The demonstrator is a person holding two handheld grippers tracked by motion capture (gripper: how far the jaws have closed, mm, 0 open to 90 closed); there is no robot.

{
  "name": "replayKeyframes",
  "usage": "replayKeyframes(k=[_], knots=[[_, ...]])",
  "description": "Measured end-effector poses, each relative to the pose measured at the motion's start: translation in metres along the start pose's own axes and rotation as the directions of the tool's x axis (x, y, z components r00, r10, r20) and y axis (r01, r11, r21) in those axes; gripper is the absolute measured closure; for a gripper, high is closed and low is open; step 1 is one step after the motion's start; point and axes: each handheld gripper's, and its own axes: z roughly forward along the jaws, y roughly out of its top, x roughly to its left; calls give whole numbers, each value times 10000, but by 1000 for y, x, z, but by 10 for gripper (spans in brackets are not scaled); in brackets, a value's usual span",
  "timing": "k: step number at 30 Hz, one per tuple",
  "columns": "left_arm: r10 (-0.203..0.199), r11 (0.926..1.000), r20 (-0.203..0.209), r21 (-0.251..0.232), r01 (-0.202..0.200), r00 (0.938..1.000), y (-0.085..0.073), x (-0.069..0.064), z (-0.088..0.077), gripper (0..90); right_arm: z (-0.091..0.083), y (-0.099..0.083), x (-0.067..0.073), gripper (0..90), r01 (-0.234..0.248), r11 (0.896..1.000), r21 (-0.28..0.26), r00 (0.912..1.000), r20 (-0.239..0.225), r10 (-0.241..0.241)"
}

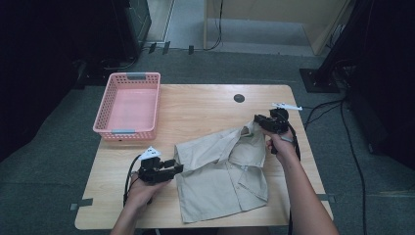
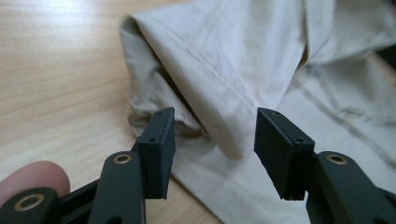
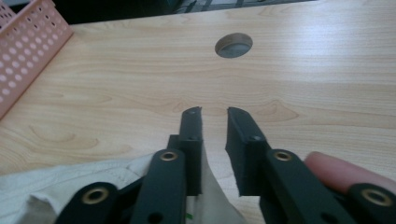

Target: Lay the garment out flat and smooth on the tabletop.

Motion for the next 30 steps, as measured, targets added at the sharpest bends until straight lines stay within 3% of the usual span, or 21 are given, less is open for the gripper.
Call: replayKeyframes(k=[2,6,9,11,12,14,16,18,20,24,28,30], knots=[[301,9990,-59,324,-299,9995,-2,-8,5,487,0,-1,3,836,245,9997,41,9997,-41,-245],[650,9970,-390,455,-632,9971,-5,-22,15,499,0,-2,7,880,583,9983,98,9983,-58,-582],[998,9939,-687,544,-962,9926,-6,-29,22,625,0,-3,7,898,736,9973,34,9972,-127,-736],[1245,9913,-543,488,-1219,9907,-6,-33,24,774,-2,-5,7,900,785,9969,53,9967,-217,-783],[1347,9901,-430,459,-1328,9899,-5,-35,24,846,-3,-5,7,900,832,9965,42,9962,-248,-831],[1202,9925,210,215,-1206,9925,0,-35,20,886,-7,-6,6,900,962,9954,8,9948,-331,-961],[760,9966,1019,-398,-722,9919,8,-32,12,893,-12,-6,5,900,1127,9936,-16,9928,-410,-1127],[293,9947,1412,-1018,-150,9895,19,-28,4,895,-18,-6,3,900,1244,9922,-61,9909,-515,-1245],[-114,9872,1255,-1566,312,9920,32,-22,-1,897,-22,-4,-1,900,1360,9907,-82,9890,-580,-1363],[-1095,9598,810,-2504,1266,9907,59,-6,-5,899,-27,-1,-8,900,1272,9919,-41,9896,-671,-1271],[-1991,9304,69,-3126,1912,9800,81,9,4,899,-25,2,-14,900,992,9951,9,9906,-945,-987],[-2521,9126,-507,-3446,2200,9664,91,14,11,885,-23,3,-18,894,634,9980,-68,9928,-1013,-637]])
